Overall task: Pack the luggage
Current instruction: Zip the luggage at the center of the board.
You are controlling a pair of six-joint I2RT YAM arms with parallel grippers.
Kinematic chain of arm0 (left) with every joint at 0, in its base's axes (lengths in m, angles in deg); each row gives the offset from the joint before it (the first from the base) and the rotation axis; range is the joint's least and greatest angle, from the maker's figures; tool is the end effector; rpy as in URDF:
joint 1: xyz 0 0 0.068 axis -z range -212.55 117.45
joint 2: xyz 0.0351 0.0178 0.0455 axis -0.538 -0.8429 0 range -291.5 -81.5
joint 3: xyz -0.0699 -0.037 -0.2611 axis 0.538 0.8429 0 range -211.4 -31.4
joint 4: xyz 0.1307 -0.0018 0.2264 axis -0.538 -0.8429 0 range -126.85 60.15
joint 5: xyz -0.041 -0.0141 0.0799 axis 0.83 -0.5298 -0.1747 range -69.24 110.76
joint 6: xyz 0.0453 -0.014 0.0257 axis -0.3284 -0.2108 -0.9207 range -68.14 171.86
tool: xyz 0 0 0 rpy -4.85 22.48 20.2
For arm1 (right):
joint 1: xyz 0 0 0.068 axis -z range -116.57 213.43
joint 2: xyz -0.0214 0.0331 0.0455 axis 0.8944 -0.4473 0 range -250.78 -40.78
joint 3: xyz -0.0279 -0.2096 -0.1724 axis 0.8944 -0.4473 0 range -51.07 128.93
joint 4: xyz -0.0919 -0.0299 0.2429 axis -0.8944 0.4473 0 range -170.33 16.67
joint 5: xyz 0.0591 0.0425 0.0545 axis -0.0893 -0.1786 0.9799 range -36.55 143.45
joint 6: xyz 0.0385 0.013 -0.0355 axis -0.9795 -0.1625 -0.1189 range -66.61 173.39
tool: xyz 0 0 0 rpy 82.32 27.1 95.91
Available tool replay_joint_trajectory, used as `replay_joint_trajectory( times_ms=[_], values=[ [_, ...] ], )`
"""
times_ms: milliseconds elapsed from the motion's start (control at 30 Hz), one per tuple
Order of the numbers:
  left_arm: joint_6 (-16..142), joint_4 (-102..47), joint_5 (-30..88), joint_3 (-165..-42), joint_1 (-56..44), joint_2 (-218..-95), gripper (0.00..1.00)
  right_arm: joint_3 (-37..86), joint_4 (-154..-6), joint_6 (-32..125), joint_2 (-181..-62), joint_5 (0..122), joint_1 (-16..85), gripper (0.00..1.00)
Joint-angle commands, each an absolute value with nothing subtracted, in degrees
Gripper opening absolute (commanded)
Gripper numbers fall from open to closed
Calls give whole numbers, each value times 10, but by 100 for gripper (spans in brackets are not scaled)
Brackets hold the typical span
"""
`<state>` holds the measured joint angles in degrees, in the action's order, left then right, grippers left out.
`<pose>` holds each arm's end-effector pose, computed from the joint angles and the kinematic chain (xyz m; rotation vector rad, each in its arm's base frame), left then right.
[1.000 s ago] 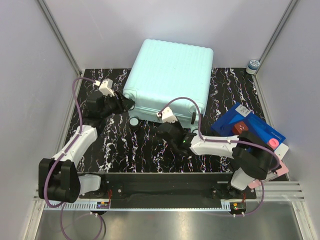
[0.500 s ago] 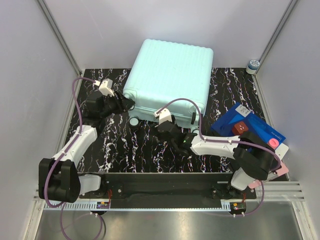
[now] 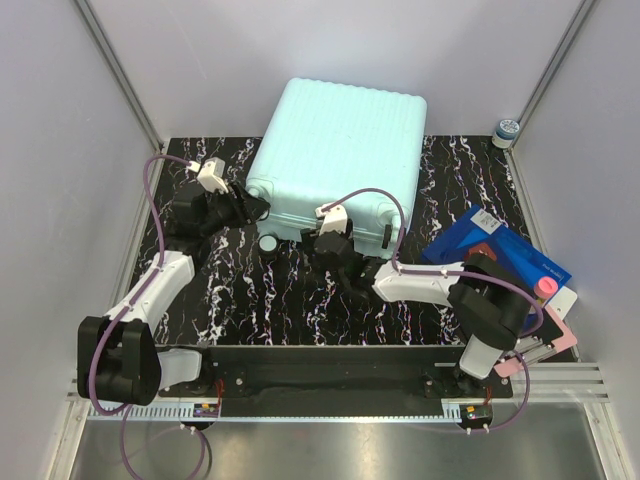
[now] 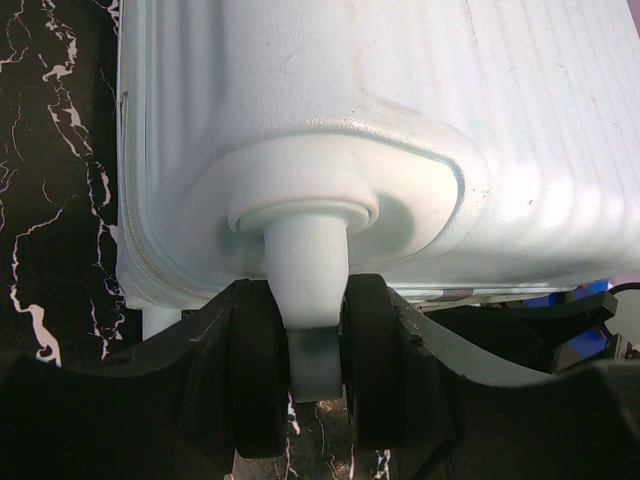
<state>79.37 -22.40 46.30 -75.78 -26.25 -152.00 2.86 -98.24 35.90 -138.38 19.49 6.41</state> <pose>0.2753 -0.0459 0.2744 -0.0465 1.9480 -0.8182 0.2163 0.2970 0.2044 -0.3019 1.9251 0.2622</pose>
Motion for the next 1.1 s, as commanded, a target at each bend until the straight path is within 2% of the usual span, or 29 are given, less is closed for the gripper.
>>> replay_joint_trajectory(
  times_ms=[0, 367, 1067],
  values=[
    [788, -168, 490, -758, -273, -1501, 0, 53, -1066, 330, -1406, 200, 88, 79],
    [790, -163, 495, -759, -273, -1503, 0, 19, -1165, 321, -1415, 214, 91, 77],
    [793, -161, 500, -756, -273, -1502, 0, 39, -1276, 330, -1474, 223, 91, 71]
  ],
)
